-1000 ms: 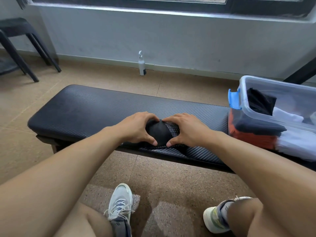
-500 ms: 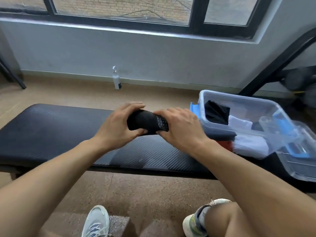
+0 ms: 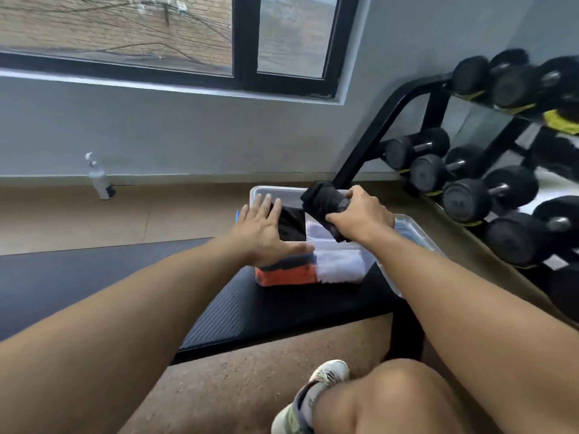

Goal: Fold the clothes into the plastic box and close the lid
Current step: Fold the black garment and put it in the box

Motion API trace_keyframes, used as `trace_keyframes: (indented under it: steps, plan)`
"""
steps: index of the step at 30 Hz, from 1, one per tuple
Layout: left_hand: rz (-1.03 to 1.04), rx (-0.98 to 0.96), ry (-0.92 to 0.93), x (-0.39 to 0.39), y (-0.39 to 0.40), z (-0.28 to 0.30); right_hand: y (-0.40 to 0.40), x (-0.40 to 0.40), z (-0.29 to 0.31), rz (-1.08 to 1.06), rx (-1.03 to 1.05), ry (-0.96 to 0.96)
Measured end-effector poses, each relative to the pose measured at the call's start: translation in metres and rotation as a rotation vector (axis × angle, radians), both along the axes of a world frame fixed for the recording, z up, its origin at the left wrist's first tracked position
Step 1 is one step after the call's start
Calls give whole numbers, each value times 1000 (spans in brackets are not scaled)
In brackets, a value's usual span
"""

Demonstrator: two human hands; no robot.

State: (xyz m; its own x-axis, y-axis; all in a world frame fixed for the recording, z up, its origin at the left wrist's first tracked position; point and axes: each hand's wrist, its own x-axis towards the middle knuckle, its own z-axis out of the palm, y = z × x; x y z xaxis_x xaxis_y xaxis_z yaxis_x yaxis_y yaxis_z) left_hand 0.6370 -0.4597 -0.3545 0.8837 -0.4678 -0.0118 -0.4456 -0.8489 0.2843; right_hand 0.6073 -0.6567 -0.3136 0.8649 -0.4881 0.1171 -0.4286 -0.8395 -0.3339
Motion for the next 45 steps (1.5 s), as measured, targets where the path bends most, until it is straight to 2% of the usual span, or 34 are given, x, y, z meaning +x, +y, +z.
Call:
trace_keyframes:
  steps: [5, 11, 15, 19, 26, 29, 31, 35, 41, 45]
  plan:
    - [40, 51, -75, -8, -6, -11, -3, 11, -12, -82, 26, 23]
    - [31, 101, -69, -12, -5, -10, 13, 16, -23, -81, -30, 192]
    - [24, 124, -73, -11, -5, -9, 11, 16, -26, -27, -73, 147]
    - [17, 128, -83, -10, -5, -10, 8, 14, -32, 92, 18, 144]
    - [7, 177, -90, -12, -7, -10, 12, 14, -17, 226, 88, 531]
    - [16, 176, -96, -10, -7, -12, 14, 20, -18, 219, 107, 582]
    - [16, 157, -95, -9, -8, -13, 14, 24, -27, 189, 36, 523]
    - [37, 89, -84, -6, -9, -16, 9, 28, -39, -47, 68, 127]
    - [68, 19, -106, -1, -10, -21, 11, 12, -45, -20, 31, -370]
    - [88, -22, -124, 0, -11, -22, 4, 10, -49, 30, 135, -528]
